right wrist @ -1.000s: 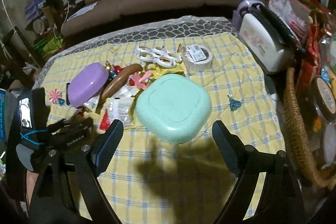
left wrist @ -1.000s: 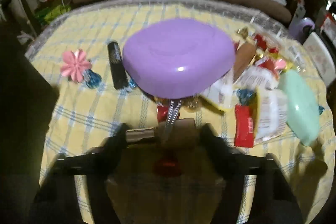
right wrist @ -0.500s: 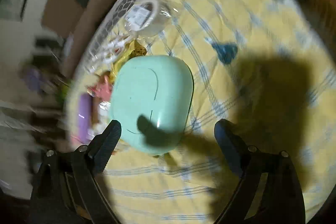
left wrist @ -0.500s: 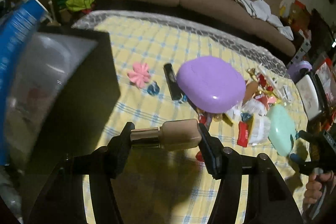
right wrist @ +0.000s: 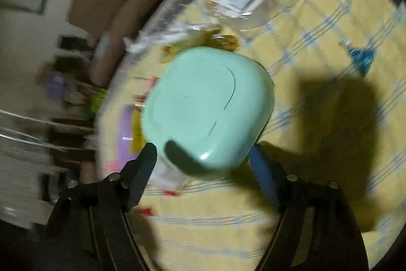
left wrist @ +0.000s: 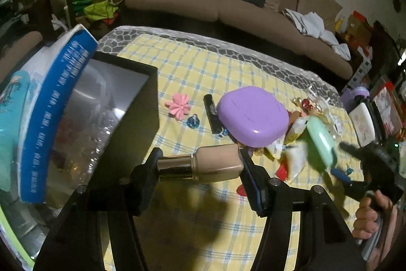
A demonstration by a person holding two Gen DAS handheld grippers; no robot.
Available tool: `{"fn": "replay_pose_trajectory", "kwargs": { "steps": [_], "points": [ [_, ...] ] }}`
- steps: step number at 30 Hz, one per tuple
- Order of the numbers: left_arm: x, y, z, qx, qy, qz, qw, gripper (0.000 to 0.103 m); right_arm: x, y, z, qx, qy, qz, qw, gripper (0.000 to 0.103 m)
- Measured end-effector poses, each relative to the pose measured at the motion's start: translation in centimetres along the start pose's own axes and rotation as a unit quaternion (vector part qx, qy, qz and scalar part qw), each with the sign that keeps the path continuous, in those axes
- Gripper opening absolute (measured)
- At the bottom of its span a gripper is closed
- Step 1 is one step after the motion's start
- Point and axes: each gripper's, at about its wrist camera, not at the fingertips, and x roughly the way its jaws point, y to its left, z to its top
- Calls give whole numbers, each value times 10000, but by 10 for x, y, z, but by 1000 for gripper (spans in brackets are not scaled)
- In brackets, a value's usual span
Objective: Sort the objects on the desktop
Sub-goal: 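Carry the foundation bottle in the left tool while the right tool carries the mint case to the box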
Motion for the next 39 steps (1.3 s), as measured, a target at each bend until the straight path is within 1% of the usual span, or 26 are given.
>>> {"fn": "replay_pose_trajectory", "kwargs": {
  "steps": [1,2,5,7,8,9,11,13,16,18,19,20,21,22,23,24,25,26,28,31,32,33,34,35,36,39],
  "points": [
    [-1,2,1,-22,-16,4,10000,62,-4,1,0,36,-97,408,9991,73],
    [-3,3,2,-55,-43,-17,10000,62,-6,2,0,52,-177,619,9979,72],
    [-6,4,2,-116,-87,-107,9998,62,-9,4,2,90,-387,921,9950,71],
    [-6,3,2,-93,-88,-110,9999,62,-6,-7,0,502,-464,1376,9881,72],
    [-6,3,2,-72,-79,-108,9999,62,-5,-16,-1,774,-472,1673,9817,72],
    [-7,2,3,-53,-77,-110,9999,62,2,-25,-5,1170,-476,2009,9714,72],
    [-8,1,3,-42,-85,-128,9999,62,10,-45,-10,1792,-488,2435,9519,73],
    [-8,-1,3,-14,-101,-164,9998,62,21,-56,-18,2105,-441,2585,9418,73],
    [-9,-3,4,11,-106,-175,9998,62,34,-59,-27,2254,-298,2660,9368,73],
    [-9,-5,3,37,-112,-187,9998,62,40,-56,-33,2458,-132,2685,9313,76],
    [-9,-6,3,42,-113,-195,9997,62,45,-53,-35,2631,-17,2670,9271,81],
    [-9,-7,3,47,-106,-212,9997,62,51,-49,-35,2696,-38,2631,9263,84],
    [-9,-7,2,54,-98,-225,9997,62,52,-44,-30,2661,-159,2511,9305,86],
    [-9,-8,2,69,-92,-229,9997,62,53,-38,-23,2555,-273,2265,9395,86],
    [-9,-9,2,90,-94,-217,9997,62,57,-35,-18,2492,-358,2065,9455,83],
    [-9,-10,2,116,-93,-202,9997,62,59,-31,-12,2420,-432,1940,9497,73],
    [-10,-11,2,162,-92,-184,9997,62,63,-26,-8,2323,-458,1949,9518,40],
    [-10,-13,2,190,-100,-169,9996,62,63,-23,-5,2238,-462,1996,9529,31],
    [-11,-12,2,177,-105,-146,9997,62,50,-18,-7,2009,-668,2241,9513,23],
    [-15,-10,1,76,-104,-183,9997,62,19,-12,-15,1542,-1125,2140,9580,16],
    [-18,-10,2,72,-124,-194,9997,62,9,-11,-17,1458,-1211,2223,9564,11],
    [-23,-12,2,96,-174,-199,9996,62,-1,-10,-19,1320,-1252,2346,9549,9],
    [-27,-13,2,123,-223,-194,9995,62,-16,-9,-18,1160,-1262,2377,9561,9],
    [-32,-15,2,149,-274,-186,9993,62,-26,-3,-16,984,-1283,2287,9600,9],
    [-37,-16,3,176,-335,-176,9991,62,-37,6,-15,737,-1304,2204,9639,9],
    [-61,-20,2,278,-624,-88,9976,62,-79,43,-10,-90,-1535,1939,9689,9]
  ]
}}
